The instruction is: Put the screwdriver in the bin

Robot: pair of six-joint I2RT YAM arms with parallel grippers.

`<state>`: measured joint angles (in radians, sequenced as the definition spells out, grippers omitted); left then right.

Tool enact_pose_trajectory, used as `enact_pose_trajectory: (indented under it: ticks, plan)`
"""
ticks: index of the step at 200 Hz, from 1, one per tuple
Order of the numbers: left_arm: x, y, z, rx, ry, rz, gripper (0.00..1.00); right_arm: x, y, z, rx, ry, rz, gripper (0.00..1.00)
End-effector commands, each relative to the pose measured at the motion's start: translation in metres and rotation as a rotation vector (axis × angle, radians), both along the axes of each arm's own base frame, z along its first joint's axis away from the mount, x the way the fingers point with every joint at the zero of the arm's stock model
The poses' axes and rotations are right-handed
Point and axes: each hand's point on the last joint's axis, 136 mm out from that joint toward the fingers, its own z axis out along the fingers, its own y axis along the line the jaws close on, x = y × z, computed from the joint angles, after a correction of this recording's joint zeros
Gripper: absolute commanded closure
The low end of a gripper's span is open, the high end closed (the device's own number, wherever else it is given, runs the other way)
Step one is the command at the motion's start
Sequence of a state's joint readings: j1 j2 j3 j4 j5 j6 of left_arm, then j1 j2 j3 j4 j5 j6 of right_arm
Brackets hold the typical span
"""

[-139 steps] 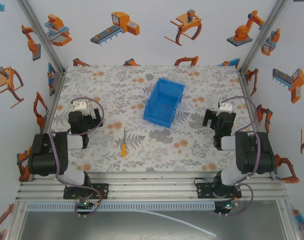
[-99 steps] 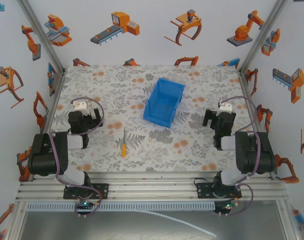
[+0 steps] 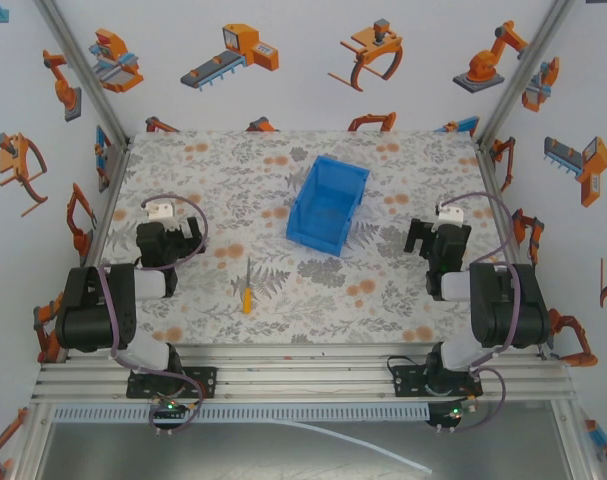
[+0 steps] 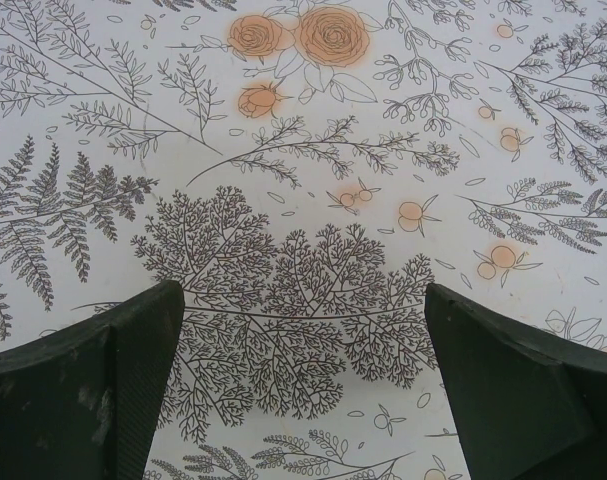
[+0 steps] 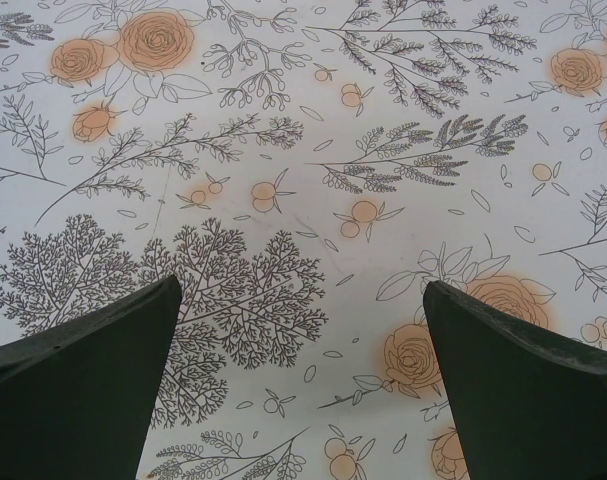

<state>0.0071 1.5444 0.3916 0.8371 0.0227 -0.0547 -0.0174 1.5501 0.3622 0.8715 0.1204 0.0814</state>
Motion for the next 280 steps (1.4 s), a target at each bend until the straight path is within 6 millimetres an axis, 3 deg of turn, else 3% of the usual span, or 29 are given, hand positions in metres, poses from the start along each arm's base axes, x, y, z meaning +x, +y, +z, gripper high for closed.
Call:
enact_pose_trajectory:
  ticks: [1, 123, 144, 170, 183, 195, 225, 241, 259, 269, 280]
  plan:
    - [0.005, -0.002, 0.006, 0.013, -0.014, -0.012, 0.03, 0.006, -0.002, 0.012, -0.006, -0.039, -0.004, 0.01]
    - [0.007, 0.004, 0.009, 0.021, -0.001, 0.027, 0.03, 0.006, -0.002, 0.013, -0.007, -0.04, -0.006, 0.01]
    - [0.011, 0.002, 0.027, 0.027, 0.058, 0.02, 0.03, 0.004, -0.003, 0.031, -0.008, -0.06, -0.011, 0.01]
    - [0.009, -0.001, 0.067, 0.019, 0.151, 0.009, 0.03, -0.008, -0.016, 0.06, -0.011, -0.083, -0.095, 0.01]
    - [0.0, -0.005, 0.089, 0.026, 0.21, -0.001, 0.03, -0.014, -0.023, 0.077, 0.037, -0.086, -0.162, 0.01]
    - [-0.012, -0.011, 0.107, 0.014, 0.269, -0.019, 0.03, -0.016, -0.018, 0.089, 0.086, -0.014, -0.159, 0.01]
    - [-0.06, -0.055, 0.136, -0.095, 0.463, -0.18, 0.03, -0.033, 0.002, 0.124, 0.379, 0.081, -0.191, 0.01]
    - [-0.088, -0.081, 0.136, -0.149, 0.589, -0.289, 0.03, -0.048, 0.04, 0.154, 0.581, 0.044, -0.033, 0.01]
    - [-0.112, -0.107, 0.128, -0.168, 0.698, -0.39, 0.03, -0.074, 0.076, 0.18, 0.684, -0.04, 0.19, 0.01]
    - [-0.122, -0.117, 0.122, -0.156, 0.745, -0.427, 0.03, -0.087, 0.078, 0.185, 0.714, -0.079, 0.21, 0.01]
    - [-0.129, -0.127, 0.116, -0.131, 0.776, -0.459, 0.03, -0.1, 0.074, 0.176, 0.699, -0.027, 0.169, 0.01]
